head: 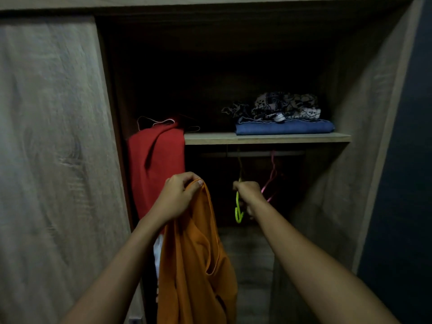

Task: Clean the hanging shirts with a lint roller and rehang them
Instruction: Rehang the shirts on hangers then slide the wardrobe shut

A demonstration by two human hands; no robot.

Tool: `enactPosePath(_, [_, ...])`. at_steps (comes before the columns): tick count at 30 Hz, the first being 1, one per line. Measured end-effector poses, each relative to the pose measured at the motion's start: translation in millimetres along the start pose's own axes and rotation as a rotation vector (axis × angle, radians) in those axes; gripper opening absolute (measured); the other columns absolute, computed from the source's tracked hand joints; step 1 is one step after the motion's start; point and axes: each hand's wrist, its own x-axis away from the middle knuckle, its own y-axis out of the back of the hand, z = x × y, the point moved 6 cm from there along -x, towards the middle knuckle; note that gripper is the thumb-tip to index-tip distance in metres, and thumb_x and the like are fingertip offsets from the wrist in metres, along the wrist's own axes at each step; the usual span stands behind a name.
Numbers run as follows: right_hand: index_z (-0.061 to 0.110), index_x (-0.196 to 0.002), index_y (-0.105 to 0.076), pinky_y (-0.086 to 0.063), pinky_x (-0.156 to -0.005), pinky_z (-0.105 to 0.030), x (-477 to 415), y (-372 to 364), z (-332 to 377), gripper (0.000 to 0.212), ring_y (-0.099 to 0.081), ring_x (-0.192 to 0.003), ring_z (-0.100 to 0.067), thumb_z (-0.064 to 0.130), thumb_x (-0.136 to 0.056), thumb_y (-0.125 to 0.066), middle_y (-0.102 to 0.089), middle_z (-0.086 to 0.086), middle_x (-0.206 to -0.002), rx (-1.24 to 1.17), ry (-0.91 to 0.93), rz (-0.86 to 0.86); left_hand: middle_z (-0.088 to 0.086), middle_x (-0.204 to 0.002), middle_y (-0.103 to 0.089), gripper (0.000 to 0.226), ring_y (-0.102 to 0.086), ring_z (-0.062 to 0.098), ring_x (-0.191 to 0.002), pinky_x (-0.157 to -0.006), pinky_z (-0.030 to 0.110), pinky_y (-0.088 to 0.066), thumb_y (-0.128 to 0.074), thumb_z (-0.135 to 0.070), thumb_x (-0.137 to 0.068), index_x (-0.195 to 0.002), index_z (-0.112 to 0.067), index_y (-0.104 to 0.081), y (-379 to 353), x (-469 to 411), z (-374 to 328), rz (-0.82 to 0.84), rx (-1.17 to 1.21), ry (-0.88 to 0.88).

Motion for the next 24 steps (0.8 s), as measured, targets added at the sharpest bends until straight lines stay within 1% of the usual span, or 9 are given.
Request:
enactPosePath(2, [0.011,-0.073,-0.058,-0.034,-0.051,-0.025,15,10,-11,0.013,-0.043,-0.054,-0.015,0.009,-0.086,-0.058,-0.048,-0.005,-0.063,0.004,-0.003,0.029,-0.006,-0.081,-0.071,0.015,-0.064,0.002,-0.078,-0.068,0.012,-0.043,-0.060,-0.022,-0.096,-0.087,-0.018,-0.071,-1,3,-2,-0.001,0.001,0.010])
enactPosePath(5, [0.017,-0.063,-0.051,-0.028,-0.042,-0.019,37,21,-29,0.027,-0.034,-0.042,-0.013,0.012,-0.089,-0.054,-0.038,-0.003,-0.053,0.034,0.005,0.109,-0.003,-0.082,-0.072,0.015,-0.065,0.005,-0.078,-0.068,0.014,-0.043,-0.061,-0.021,-0.096,-0.086,-0.016,-0.071,-5,11,-6,-0.012,0.004,0.021])
enactPosePath(7, [0.017,-0.060,-0.052,-0.027,-0.042,-0.019,47,34,-39,0.031,-0.035,-0.040,-0.014,0.013,-0.090,-0.056,-0.039,-0.002,-0.048,0.074,0.048,0.092,-0.005,-0.080,-0.071,0.016,-0.064,0.001,-0.076,-0.068,0.018,-0.044,-0.061,-0.021,-0.095,-0.083,-0.019,-0.071,-10,16,-9,-0.017,0.003,0.025])
enactPosePath(11, [0.016,-0.063,-0.059,-0.022,-0.044,-0.023,69,65,-54,0.026,-0.034,-0.042,-0.010,0.010,-0.089,-0.060,-0.040,0.007,-0.045,0.144,0.185,0.039,-0.012,-0.076,-0.068,0.017,-0.060,-0.008,-0.072,-0.066,0.016,-0.042,-0.062,-0.020,-0.095,-0.080,-0.027,-0.068,-19,31,-24,-0.026,-0.009,0.030])
enactPosePath(13, [0.012,-0.070,-0.062,-0.023,-0.042,-0.022,87,81,-60,0.021,-0.030,-0.038,-0.002,0.007,-0.090,-0.060,-0.038,0.011,-0.039,0.168,0.253,0.020,-0.010,-0.075,-0.068,0.016,-0.060,-0.005,-0.071,-0.065,0.019,-0.042,-0.062,-0.021,-0.095,-0.080,-0.026,-0.068,-22,39,-34,-0.032,-0.009,0.049])
enactPosePath(16, [0.008,-0.075,-0.063,-0.026,-0.044,-0.019,117,101,-70,0.016,-0.034,-0.041,0.000,0.001,-0.089,-0.061,-0.043,0.010,-0.049,0.175,0.359,0.016,-0.008,-0.076,-0.069,0.015,-0.062,0.003,-0.073,-0.065,0.023,-0.044,-0.062,-0.023,-0.095,-0.083,-0.021,-0.070,-25,55,-48,-0.040,-0.021,0.096])
enactPosePath(19, [0.017,-0.074,-0.062,-0.026,-0.046,-0.018,151,120,-86,0.022,-0.034,-0.046,-0.002,-0.002,-0.086,-0.062,-0.041,0.009,-0.055,0.197,0.442,0.016,-0.012,-0.073,-0.065,0.016,-0.059,0.000,-0.070,-0.064,0.024,-0.041,-0.060,-0.024,-0.096,-0.083,-0.022,-0.069,-30,71,-67,-0.021,-0.063,0.097])
enactPosePath(22, [0.019,-0.081,-0.062,-0.031,-0.051,-0.014,189,148,-89,0.013,-0.041,-0.052,-0.002,0.006,-0.083,-0.061,-0.051,0.009,-0.063,0.233,0.573,-0.099,-0.010,-0.071,-0.064,0.017,-0.058,0.004,-0.068,-0.064,0.027,-0.040,-0.059,-0.025,-0.096,-0.084,-0.019,-0.069,-33,83,-88,-0.019,-0.078,0.099])
enactPosePath(24, [0.021,-0.090,-0.060,-0.037,-0.057,-0.012,214,168,-83,0.014,-0.049,-0.060,0.000,0.011,-0.081,-0.058,-0.058,0.006,-0.072,0.203,0.643,-0.195,-0.010,-0.070,-0.063,0.016,-0.058,0.007,-0.068,-0.064,0.028,-0.038,-0.059,-0.024,-0.096,-0.084,-0.019,-0.068,-34,89,-104,-0.034,-0.083,0.090])
